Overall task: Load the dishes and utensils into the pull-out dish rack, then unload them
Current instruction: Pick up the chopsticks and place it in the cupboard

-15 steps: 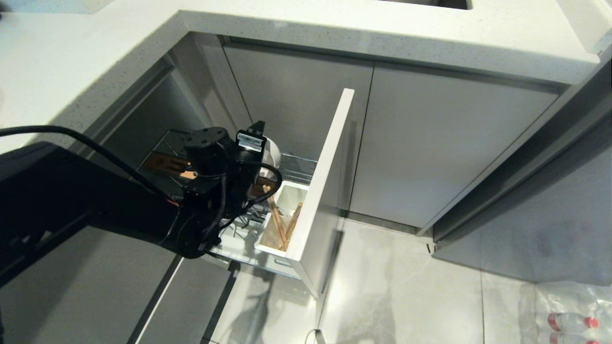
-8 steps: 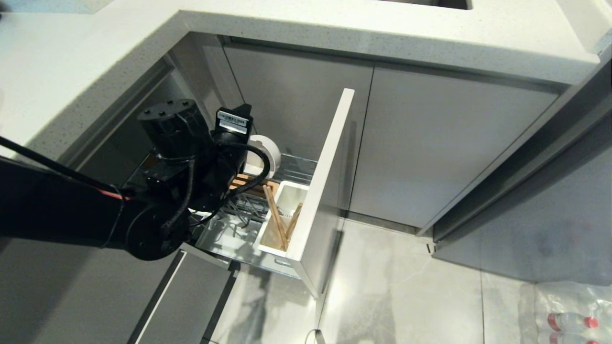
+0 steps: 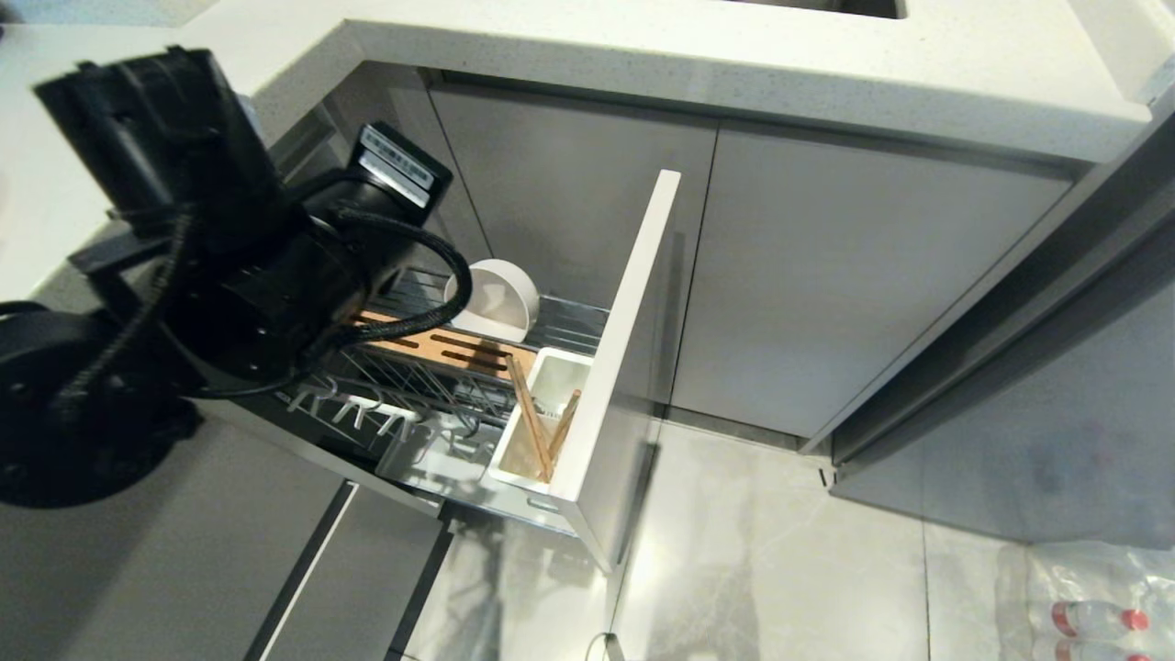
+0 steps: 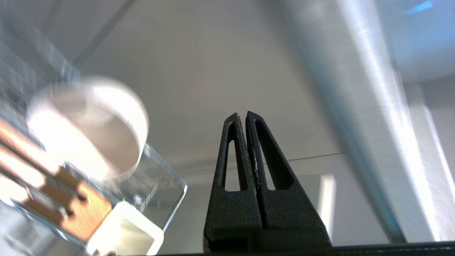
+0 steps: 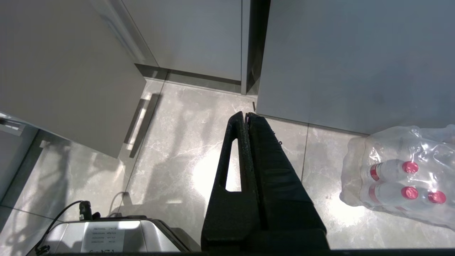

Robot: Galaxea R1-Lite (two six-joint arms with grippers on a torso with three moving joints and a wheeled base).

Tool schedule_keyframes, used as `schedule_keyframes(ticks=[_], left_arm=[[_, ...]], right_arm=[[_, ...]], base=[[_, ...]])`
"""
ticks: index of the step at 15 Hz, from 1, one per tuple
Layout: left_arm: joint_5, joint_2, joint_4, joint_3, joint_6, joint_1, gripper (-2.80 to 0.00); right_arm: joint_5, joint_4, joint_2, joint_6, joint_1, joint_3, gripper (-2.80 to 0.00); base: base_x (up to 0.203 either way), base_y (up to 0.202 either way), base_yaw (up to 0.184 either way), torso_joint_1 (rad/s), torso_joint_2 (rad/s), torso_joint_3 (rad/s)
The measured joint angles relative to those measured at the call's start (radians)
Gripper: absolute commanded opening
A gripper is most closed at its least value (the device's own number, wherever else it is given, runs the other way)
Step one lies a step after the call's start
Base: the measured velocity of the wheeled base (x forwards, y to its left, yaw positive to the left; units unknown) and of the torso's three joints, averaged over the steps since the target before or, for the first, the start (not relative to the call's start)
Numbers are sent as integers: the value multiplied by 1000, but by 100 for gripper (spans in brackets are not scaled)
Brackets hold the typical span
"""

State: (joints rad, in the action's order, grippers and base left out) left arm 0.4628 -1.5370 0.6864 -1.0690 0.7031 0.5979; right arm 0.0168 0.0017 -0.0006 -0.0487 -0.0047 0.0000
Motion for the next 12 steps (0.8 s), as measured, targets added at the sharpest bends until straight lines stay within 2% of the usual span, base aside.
schedule_keyframes(ticks=[3,6,8,10,12], left_arm=[[34,109,-25,-61,-253,26,-280],[79,193,-31,-137,-568,31,-280],[142,226,-39,-224,-763,13,-280],[180,241,-105,-346,-882,-74,-280],[191,246,-267,-502,-890,-204,-280]], right_arm=[[0,0,0,0,0,0,-280],[0,0,0,0,0,0,-280],[0,0,0,0,0,0,-280],[0,0,0,0,0,0,-280],[0,0,0,0,0,0,-280]], base=[[0,0,0,0,0,0],[0,0,0,0,0,0],[0,0,0,0,0,0],[0,0,0,0,0,0],[0,0,0,0,0,0]])
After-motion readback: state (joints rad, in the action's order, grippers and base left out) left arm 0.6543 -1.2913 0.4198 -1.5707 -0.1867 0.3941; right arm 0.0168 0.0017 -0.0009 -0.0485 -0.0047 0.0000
